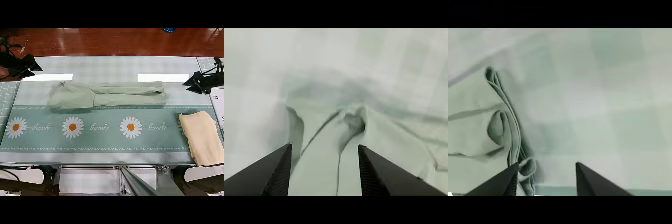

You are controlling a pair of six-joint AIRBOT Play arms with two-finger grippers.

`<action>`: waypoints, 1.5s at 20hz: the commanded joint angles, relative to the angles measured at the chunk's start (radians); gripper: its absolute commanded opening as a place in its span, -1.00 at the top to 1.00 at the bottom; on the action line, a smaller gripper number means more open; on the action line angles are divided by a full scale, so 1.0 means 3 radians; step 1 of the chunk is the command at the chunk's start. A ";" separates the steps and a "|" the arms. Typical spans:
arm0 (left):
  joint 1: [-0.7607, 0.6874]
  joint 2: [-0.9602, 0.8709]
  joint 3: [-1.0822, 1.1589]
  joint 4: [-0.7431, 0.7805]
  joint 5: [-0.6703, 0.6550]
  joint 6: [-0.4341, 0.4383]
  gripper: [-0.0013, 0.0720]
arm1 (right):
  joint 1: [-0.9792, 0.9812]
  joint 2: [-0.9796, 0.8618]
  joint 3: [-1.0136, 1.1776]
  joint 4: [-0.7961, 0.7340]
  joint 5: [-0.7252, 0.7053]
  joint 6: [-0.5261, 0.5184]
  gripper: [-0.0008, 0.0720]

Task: Fold the shirts.

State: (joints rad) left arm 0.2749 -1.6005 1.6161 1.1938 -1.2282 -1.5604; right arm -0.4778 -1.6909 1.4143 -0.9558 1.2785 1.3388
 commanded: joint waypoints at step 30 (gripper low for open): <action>-0.3014 -0.0332 -0.0495 -0.0704 0.1043 0.0211 0.92 | 0.0655 0.3117 -0.1709 0.0108 0.0123 0.0027 0.90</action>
State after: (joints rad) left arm -0.4889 -1.5341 1.2945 0.9863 -0.7956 -1.4742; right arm -0.3050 -0.9497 0.9627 -0.9173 1.2877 1.2789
